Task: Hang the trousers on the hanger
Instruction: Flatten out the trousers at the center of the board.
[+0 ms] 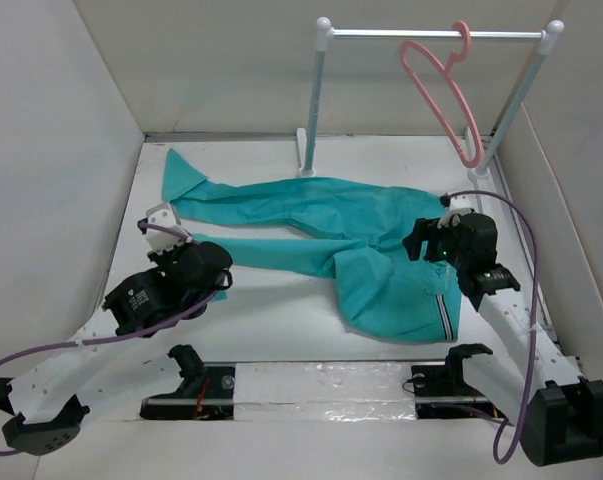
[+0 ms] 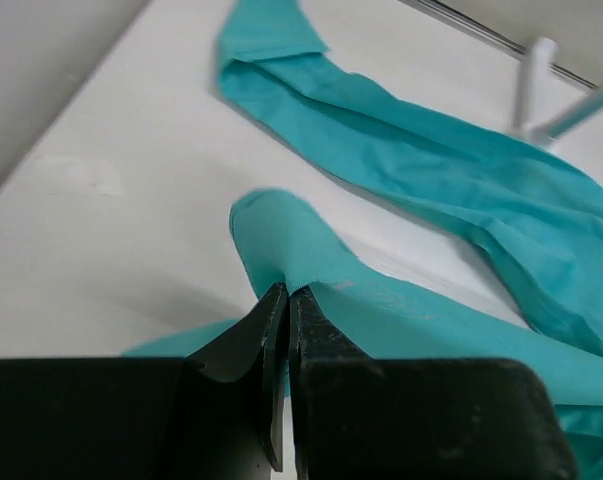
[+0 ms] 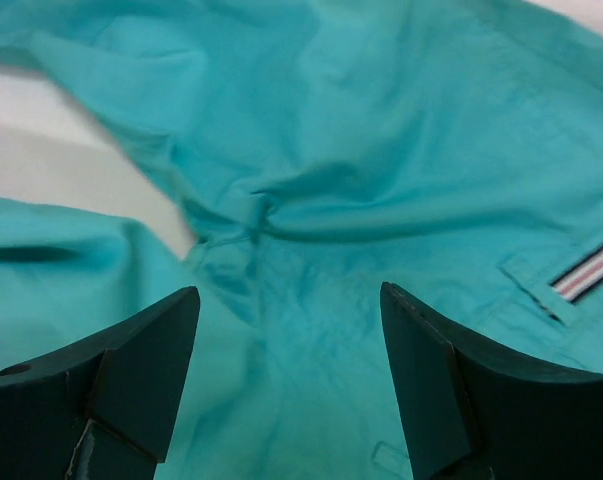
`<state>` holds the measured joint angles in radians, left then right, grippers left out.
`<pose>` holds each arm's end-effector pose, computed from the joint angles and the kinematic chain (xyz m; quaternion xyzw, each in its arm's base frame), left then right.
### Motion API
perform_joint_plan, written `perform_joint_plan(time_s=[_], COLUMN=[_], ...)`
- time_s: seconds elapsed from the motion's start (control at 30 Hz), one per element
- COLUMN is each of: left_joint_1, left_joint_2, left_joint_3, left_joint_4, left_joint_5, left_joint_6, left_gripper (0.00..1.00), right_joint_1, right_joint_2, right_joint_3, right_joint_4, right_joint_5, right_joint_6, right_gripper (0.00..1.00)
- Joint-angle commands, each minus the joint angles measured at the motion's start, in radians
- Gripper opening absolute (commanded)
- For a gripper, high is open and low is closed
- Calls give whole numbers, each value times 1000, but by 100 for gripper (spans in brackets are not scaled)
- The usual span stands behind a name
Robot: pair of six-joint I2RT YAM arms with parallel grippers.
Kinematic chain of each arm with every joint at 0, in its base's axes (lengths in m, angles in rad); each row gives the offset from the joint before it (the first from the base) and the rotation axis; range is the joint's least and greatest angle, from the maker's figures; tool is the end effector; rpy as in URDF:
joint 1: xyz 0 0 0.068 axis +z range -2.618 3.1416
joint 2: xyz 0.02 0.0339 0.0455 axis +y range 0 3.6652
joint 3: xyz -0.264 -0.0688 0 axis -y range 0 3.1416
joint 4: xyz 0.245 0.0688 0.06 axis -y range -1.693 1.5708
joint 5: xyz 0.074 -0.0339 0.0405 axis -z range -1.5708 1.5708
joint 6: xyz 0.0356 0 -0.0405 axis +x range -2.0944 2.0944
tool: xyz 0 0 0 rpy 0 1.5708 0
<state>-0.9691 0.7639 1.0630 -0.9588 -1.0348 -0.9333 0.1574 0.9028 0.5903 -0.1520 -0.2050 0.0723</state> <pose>0.0924 -0.0805 0.3692 -0.2036 0.7842 -0.0534 0.5837 0.2017 0.0394 0.2538 -0.0897 0.8434 0.1464 0.5092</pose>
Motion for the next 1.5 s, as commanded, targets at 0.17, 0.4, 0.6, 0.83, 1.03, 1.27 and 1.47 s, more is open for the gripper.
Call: perform_joint_plan(time_s=[0.17, 0.4, 0.6, 0.83, 1.03, 1.27, 1.47], left_joint_1=[156, 156, 156, 156, 156, 156, 133], left_joint_2=[-187, -203, -288, -276, -170, -239, -149], left_joint_3=[144, 65, -6, -81, -81, -354, -474], left_joint_4=[104, 271, 421, 534, 581, 768, 942], left_joint_5=[-235, -294, -254, 77, 448, 677, 742], left_joint_6=[187, 286, 382, 468, 456, 303, 264], left_gripper=[0, 54, 56, 51, 49, 46, 45], right_joint_1=[-248, -504, -585, -585, -594, -584, -593], right_joint_2=[36, 250, 427, 544, 662, 726, 691], right_joint_3=[5, 31, 43, 43, 85, 117, 137], right_joint_4=[140, 241, 362, 413, 411, 433, 454], right_joint_5=[102, -6, -158, -139, -160, -200, -198], right_joint_6=[64, 132, 168, 190, 205, 219, 253], right_gripper=[43, 52, 82, 81, 73, 37, 0])
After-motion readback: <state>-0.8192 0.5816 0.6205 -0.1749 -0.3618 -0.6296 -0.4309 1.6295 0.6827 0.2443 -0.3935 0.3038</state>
